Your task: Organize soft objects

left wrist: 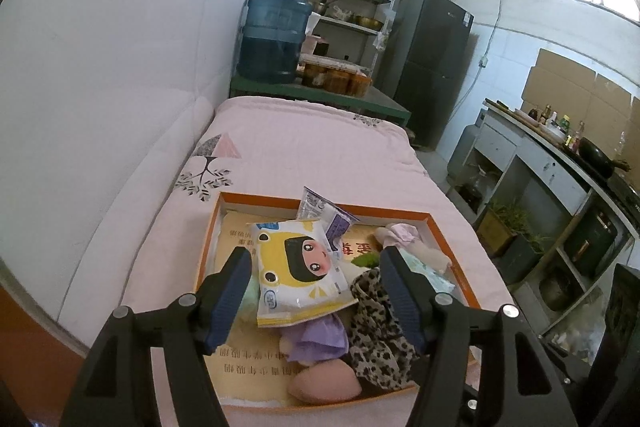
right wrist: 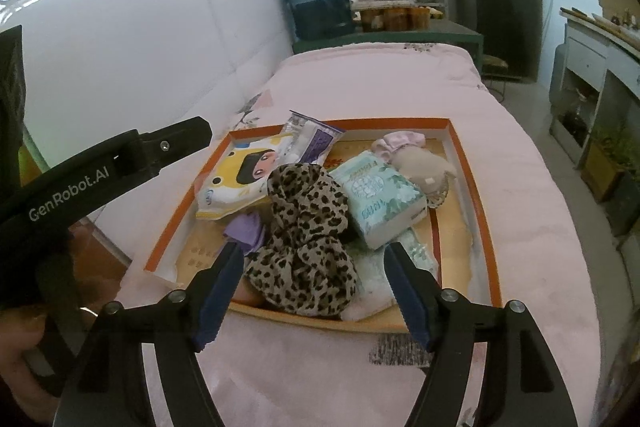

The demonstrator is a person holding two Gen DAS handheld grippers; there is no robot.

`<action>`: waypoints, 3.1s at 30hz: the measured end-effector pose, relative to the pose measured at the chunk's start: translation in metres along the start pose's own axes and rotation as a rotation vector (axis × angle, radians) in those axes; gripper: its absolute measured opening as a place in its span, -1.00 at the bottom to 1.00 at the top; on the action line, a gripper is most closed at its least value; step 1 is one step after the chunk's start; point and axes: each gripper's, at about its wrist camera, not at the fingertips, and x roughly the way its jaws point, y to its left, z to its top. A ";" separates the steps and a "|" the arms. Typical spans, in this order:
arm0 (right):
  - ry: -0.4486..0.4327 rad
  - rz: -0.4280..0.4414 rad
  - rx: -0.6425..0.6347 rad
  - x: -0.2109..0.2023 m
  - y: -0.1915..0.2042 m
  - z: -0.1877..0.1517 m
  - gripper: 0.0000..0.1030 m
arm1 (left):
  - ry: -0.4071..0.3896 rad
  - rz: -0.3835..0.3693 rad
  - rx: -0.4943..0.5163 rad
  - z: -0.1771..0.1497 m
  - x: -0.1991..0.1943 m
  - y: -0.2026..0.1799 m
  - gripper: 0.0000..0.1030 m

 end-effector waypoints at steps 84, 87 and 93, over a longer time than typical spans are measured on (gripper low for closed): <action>-0.244 -0.144 0.003 -0.232 0.078 -0.085 0.44 | -0.163 0.175 0.070 -0.085 -0.251 -0.036 0.27; -0.244 -0.138 0.003 -0.232 0.079 -0.086 0.44 | -0.162 0.176 0.073 -0.087 -0.251 -0.037 0.27; -0.241 -0.140 0.000 -0.231 0.079 -0.085 0.44 | -0.161 0.179 0.073 -0.086 -0.251 -0.037 0.27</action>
